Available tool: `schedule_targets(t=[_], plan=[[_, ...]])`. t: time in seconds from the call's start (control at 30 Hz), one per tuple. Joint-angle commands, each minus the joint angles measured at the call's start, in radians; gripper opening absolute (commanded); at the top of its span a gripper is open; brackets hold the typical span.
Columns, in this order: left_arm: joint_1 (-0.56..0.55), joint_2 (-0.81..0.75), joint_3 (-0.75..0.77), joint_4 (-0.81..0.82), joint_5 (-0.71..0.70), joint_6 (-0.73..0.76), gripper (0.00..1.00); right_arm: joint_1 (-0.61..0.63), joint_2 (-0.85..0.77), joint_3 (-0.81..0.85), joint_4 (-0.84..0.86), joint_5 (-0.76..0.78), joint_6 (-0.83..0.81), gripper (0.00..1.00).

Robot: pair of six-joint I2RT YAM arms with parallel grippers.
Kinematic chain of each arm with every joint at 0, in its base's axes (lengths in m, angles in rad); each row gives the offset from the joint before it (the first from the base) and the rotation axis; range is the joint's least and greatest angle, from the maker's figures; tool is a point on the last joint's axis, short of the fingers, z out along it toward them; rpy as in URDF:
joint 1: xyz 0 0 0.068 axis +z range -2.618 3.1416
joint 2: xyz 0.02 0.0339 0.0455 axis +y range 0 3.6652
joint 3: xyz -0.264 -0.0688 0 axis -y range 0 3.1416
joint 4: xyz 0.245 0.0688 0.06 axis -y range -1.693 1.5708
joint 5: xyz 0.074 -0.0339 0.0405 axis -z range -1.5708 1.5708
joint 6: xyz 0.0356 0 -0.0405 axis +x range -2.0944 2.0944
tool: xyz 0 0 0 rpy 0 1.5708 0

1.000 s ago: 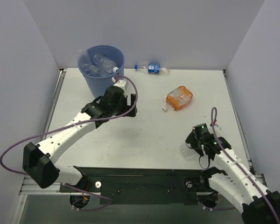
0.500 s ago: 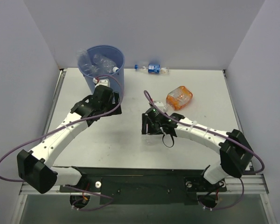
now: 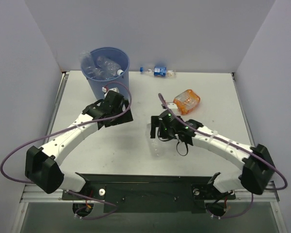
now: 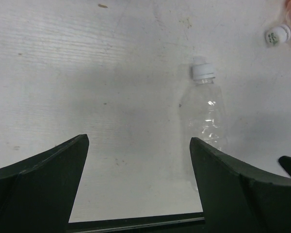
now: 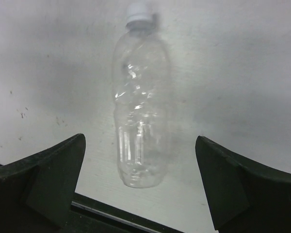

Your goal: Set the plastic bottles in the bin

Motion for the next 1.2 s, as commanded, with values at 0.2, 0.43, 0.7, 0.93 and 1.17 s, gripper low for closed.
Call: schedule_targets(t=[0.2,0.43,0.7,0.93,1.17], plan=[[-0.221,0.227,0.100,0.125,0.048,-0.217,0.97,-0.296,-0.572,-0.196,-0.210,0.374,0.007,0.90],[-0.252,0.365,0.097,0.225,0.116,-0.304,0.97,-0.360,-0.645,-0.230,-0.252,0.350,0.024,0.90],[-0.284,0.553,0.184,0.194,0.117,-0.293,0.95,-0.360,-0.611,-0.228,-0.232,0.326,0.032,0.90],[-0.289,0.486,0.270,0.079,0.001,-0.203,0.47,-0.360,-0.620,-0.227,-0.232,0.332,0.033,0.90],[-0.177,0.360,0.543,-0.071,-0.136,0.080,0.40,-0.359,-0.620,-0.220,-0.232,0.324,0.045,0.90]])
